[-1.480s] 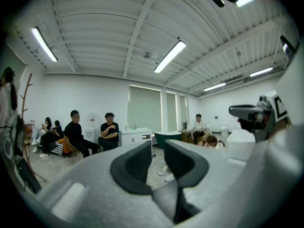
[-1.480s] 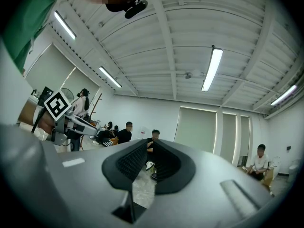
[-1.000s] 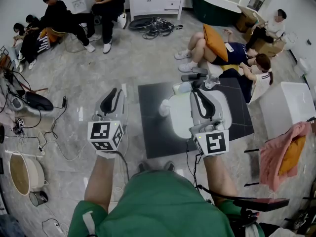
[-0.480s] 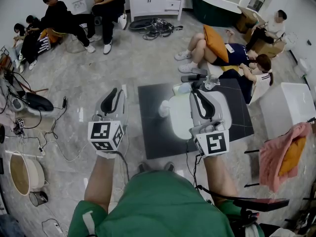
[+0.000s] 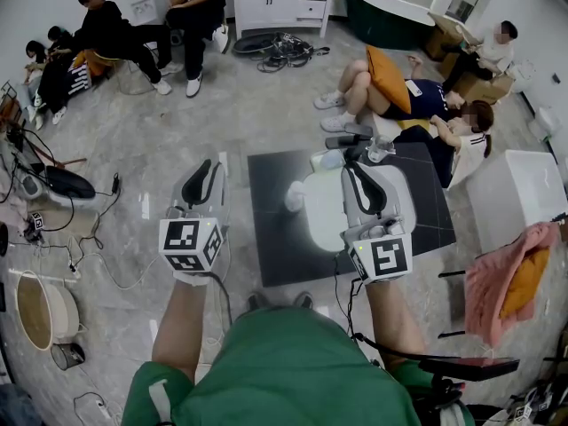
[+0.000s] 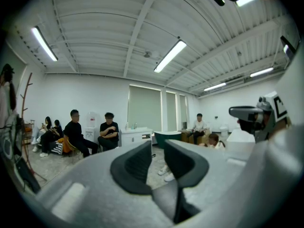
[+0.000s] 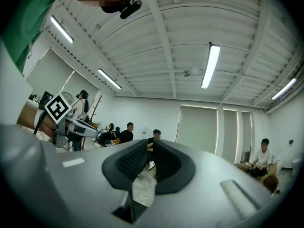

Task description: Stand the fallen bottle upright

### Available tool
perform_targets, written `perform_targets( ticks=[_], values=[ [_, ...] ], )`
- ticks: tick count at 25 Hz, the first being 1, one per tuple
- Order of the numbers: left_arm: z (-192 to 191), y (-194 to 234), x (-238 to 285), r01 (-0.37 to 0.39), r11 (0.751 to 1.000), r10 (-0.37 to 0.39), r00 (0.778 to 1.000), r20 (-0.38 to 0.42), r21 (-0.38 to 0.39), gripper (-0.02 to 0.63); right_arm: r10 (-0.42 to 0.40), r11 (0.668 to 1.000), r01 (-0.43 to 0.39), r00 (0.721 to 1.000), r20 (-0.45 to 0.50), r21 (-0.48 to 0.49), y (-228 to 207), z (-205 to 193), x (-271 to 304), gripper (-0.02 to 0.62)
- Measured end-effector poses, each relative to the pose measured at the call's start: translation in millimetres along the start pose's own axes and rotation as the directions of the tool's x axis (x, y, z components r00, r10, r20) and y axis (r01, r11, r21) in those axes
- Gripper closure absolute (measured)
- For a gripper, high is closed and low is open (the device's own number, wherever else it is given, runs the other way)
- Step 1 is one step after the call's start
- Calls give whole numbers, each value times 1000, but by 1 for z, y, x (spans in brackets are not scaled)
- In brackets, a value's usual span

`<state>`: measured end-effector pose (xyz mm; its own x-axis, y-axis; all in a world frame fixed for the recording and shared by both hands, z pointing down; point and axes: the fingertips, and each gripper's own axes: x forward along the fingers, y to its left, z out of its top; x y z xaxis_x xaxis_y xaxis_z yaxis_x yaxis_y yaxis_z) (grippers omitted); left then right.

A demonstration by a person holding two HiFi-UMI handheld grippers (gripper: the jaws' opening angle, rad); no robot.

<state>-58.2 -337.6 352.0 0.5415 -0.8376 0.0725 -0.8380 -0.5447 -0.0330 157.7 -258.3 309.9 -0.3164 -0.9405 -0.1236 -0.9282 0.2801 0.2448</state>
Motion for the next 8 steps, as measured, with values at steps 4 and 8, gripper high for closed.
perform_targets(
  ticks=[4,8],
  values=[
    [1,2,-1,-2,1000,2,1000,2,0,528,1,1000,-1,1000,2,0,1,0,1,558],
    [3,6,-4,-2,1000,2,1000,3,-2,528,-3,1000,3,1000,-1,-2,4,4,2,558]
  ],
)
